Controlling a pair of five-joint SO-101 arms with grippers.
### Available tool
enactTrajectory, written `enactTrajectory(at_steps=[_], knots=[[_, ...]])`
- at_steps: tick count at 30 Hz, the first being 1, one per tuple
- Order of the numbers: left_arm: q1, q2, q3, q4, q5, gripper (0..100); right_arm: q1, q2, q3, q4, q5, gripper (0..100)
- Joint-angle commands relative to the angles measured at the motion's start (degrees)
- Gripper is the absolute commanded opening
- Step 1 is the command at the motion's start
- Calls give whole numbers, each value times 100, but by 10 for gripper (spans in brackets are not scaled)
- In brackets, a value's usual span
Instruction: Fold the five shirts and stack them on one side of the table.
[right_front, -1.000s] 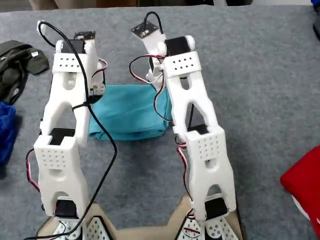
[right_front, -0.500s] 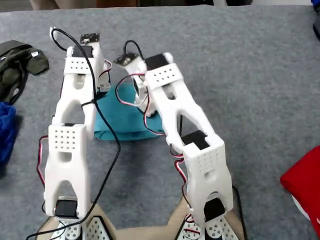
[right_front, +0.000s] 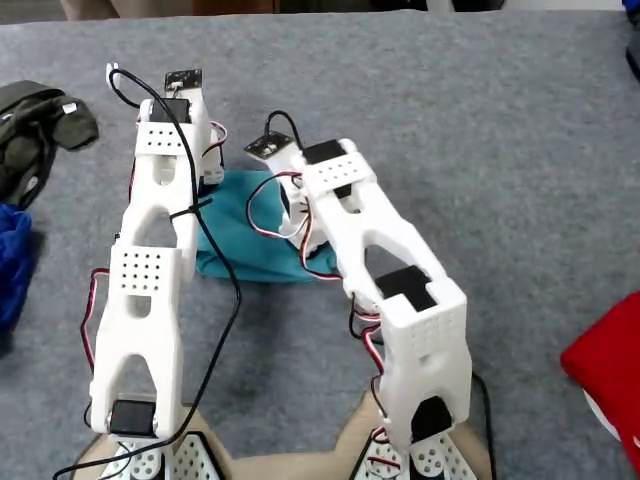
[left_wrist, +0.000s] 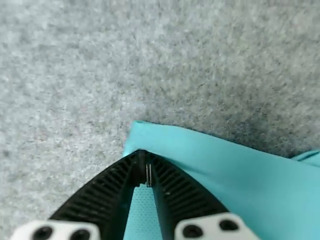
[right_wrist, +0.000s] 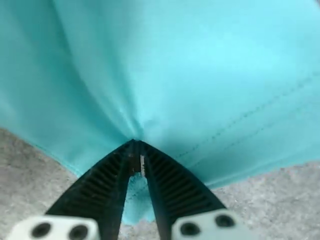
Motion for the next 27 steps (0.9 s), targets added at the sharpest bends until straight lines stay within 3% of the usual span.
enactTrajectory(at_steps=[1, 11, 15, 21, 27], knots=[[-132, 13, -220, -35, 0, 20, 382, -57, 198, 18, 0, 5], [-158, -57, -290, 563, -299, 21, -31, -1279, 198, 176, 70, 17], [-149, -338, -255, 633, -519, 42, -330, -1938, 171, 281, -141, 123], [-176, -1420, 334, 633, -527, 190, -629, -2580, 163, 677, -193, 146], [-211, -2993, 1811, 633, -949, 192, -611, -2958, 207, 1336, -571, 124]])
